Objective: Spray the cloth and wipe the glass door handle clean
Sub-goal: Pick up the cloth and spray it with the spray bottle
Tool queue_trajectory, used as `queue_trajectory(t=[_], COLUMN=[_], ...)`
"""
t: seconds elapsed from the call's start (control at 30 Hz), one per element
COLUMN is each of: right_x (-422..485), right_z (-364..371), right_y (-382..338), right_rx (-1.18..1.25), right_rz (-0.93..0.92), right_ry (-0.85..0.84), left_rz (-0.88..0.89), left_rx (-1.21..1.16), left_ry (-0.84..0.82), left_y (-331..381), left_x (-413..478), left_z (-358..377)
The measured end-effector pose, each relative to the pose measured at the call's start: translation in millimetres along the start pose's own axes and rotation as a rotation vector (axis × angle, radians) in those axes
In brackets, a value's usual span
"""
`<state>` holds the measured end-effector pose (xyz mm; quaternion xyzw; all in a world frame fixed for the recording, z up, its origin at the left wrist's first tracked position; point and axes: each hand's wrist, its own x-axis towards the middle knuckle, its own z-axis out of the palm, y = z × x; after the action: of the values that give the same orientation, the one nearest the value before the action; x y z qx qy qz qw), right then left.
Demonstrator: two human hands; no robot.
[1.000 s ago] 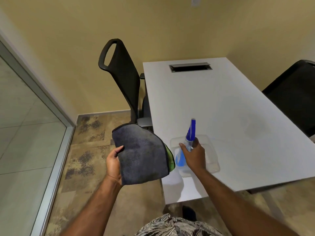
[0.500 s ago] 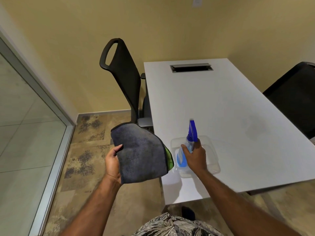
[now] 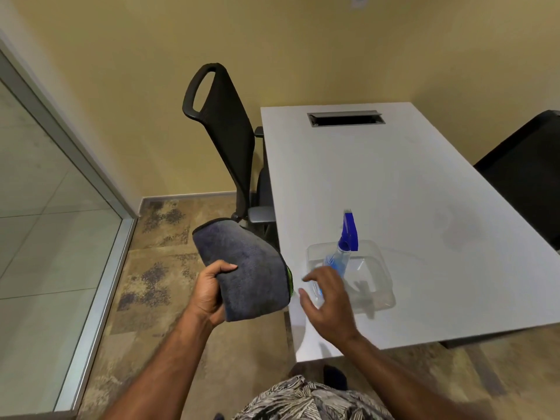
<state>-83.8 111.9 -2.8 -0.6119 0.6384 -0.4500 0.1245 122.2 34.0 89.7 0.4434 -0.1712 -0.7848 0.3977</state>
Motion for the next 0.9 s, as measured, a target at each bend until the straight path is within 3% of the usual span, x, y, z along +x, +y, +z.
queue_trajectory(t=[0.3, 0.4, 0.63, 0.77, 0.9], right_x=[57, 54, 56, 45, 26], right_z=[57, 72, 77, 63, 38], right_y=[-61, -69, -71, -66, -41], right_rx=[0.154, 0.132, 0.067, 0.316, 0.292], right_rz=[0.006, 0.047, -0.061, -0.002, -0.008], right_ry=[-0.477, -0.492, -0.54, -0.376, -0.058], left_rz=[0.034, 0.1, 0.096, 0.119, 0.141], left_rx=[-0.159, -0.213, -0.167, -0.136, -0.116], left_ry=[-0.116, -0.096, -0.056, 0.015, 0.073], left_y=[-2, -3, -3, 5, 12], left_x=[1, 3, 6, 0, 4], left_z=[0, 2, -16, -20, -21])
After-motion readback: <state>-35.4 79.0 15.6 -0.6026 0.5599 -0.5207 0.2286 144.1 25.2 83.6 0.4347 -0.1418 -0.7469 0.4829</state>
